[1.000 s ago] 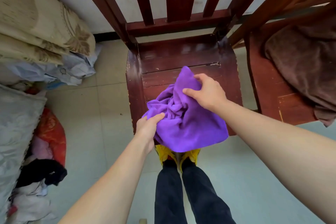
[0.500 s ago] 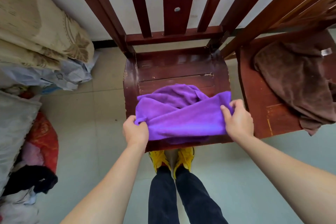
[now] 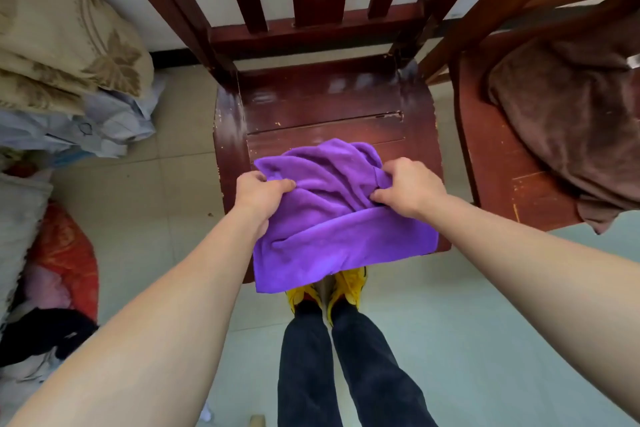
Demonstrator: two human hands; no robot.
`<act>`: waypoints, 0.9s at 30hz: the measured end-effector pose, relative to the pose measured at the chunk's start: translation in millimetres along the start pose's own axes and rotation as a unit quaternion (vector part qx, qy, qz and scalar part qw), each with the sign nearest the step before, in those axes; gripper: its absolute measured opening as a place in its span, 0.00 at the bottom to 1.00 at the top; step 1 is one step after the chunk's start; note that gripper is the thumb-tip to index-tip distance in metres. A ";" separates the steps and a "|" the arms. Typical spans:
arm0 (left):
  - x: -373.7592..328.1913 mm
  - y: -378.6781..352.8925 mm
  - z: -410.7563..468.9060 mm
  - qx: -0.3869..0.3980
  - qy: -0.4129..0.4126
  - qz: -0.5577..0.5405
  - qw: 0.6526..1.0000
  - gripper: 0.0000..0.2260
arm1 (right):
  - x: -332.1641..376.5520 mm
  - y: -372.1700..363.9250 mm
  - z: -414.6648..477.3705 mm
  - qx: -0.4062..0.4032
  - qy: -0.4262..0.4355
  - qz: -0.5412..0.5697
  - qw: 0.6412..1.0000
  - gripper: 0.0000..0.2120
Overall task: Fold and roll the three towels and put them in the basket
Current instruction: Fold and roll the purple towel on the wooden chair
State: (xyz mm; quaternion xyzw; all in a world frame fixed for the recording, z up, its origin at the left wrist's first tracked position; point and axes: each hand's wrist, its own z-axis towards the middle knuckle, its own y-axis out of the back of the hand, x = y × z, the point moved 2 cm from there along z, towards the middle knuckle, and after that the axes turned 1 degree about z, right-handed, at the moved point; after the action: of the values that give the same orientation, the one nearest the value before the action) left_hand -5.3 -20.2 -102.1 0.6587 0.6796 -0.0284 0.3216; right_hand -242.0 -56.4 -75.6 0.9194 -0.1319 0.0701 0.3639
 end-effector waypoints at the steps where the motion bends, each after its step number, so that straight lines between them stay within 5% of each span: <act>1: -2.7 -1.8 -1.4 0.022 0.007 -0.013 1.000 0.11 | -2.6 -0.1 -0.9 -0.007 -0.005 0.021 1.000 0.07; 6: -13.5 31.7 -6.0 -0.040 -0.078 -0.030 0.996 0.14 | -24.5 37.4 -4.5 -0.184 0.013 0.225 0.957 0.13; 10: -16.0 51.6 -3.1 -0.063 -0.074 -0.078 0.992 0.15 | -14.8 68.7 13.9 -0.236 0.048 0.268 0.933 0.15; 15: -23.4 58.3 10.3 -0.117 -0.040 -0.141 0.982 0.15 | 4.5 97.4 37.9 -0.356 -0.010 0.381 0.853 0.15; 17: -18.5 52.0 10.8 -0.082 0.003 -0.073 0.994 0.13 | -0.9 87.7 42.6 -0.315 -0.072 0.296 0.899 0.11; 20: -12.7 41.1 4.6 0.084 0.108 -0.012 0.991 0.02 | -25.2 51.3 38.7 -0.098 -0.182 0.157 0.966 0.12; 23: -13.1 37.1 10.9 0.171 0.140 0.010 0.975 0.17 | -38.2 32.9 21.6 0.053 -0.243 0.136 0.959 0.14; 25: -16.9 34.5 18.9 0.138 0.130 0.044 0.981 0.23 | -39.2 37.5 23.1 0.010 -0.223 0.058 0.973 0.17; 27: -23.4 33.2 26.9 0.078 0.114 0.028 0.990 0.21 | -32.4 51.1 31.4 -0.146 -0.186 0.009 0.971 0.18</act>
State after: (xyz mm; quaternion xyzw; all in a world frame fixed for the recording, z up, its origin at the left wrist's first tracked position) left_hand 34.1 -48.8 -99.5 0.6995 0.6888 0.0026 0.1905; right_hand -286.9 -107.5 -72.5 0.8519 -0.2140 -0.1195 0.4629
